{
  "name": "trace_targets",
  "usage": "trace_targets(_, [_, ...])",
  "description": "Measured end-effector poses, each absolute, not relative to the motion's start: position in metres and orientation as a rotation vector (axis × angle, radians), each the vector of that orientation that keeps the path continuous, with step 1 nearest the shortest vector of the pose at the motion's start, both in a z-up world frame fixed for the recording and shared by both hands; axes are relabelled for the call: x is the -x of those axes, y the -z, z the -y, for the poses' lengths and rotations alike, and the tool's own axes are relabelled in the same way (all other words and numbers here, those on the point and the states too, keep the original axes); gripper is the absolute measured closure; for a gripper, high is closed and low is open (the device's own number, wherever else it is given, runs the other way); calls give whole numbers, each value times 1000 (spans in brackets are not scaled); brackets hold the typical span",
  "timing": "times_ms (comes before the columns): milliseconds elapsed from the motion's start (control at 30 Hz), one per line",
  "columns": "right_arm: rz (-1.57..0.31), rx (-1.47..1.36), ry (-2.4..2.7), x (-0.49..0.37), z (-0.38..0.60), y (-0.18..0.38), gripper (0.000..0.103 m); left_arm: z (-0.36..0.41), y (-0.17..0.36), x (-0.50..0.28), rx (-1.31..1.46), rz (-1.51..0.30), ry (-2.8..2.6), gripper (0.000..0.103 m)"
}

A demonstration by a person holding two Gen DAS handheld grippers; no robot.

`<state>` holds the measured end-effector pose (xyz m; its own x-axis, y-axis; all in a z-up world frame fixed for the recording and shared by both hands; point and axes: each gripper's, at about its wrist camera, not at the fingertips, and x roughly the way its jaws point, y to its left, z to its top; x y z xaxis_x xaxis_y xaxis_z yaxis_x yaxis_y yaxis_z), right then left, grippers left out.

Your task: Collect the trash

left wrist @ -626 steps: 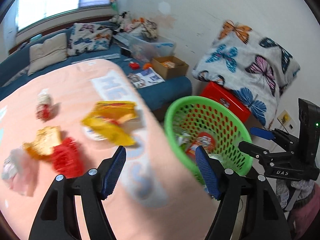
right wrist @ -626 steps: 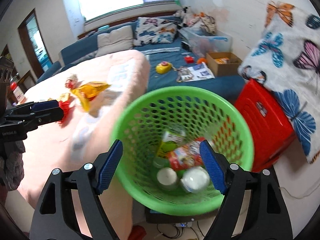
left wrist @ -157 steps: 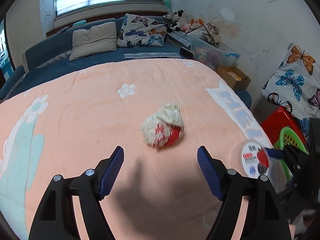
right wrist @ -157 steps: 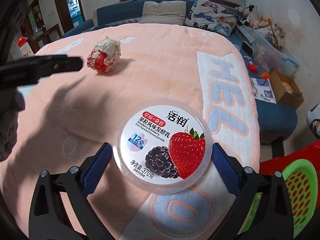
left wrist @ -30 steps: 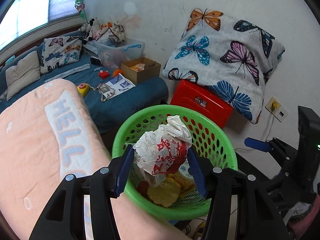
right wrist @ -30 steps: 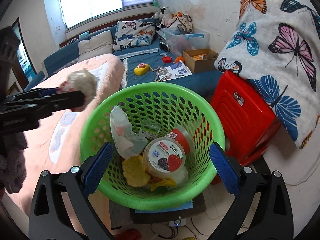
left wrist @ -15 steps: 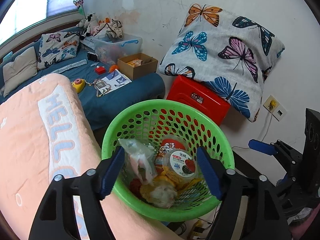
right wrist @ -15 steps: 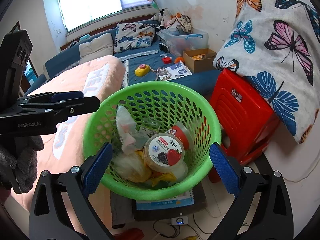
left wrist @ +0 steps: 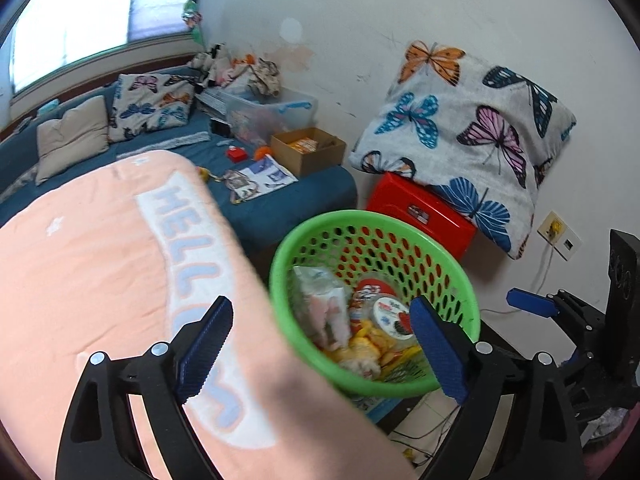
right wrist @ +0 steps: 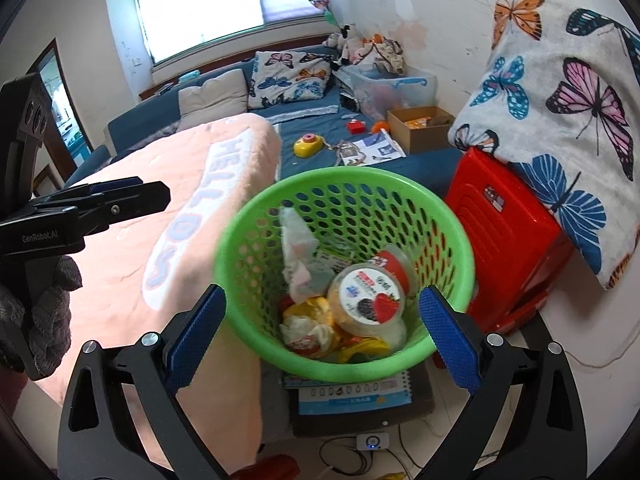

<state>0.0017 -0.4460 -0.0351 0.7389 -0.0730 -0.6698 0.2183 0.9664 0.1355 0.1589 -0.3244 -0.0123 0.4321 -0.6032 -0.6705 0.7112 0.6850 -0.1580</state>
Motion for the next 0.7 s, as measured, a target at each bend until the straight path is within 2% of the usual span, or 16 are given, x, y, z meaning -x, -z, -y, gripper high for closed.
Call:
trace_targets(167, [-718, -195, 135, -5, 427, 30, 7, 291, 9, -156, -153, -750, 757, 11])
trace_targets(700, [-720, -151, 65, -21, 363, 22, 7, 186, 0, -144, -77, -720, 577, 8])
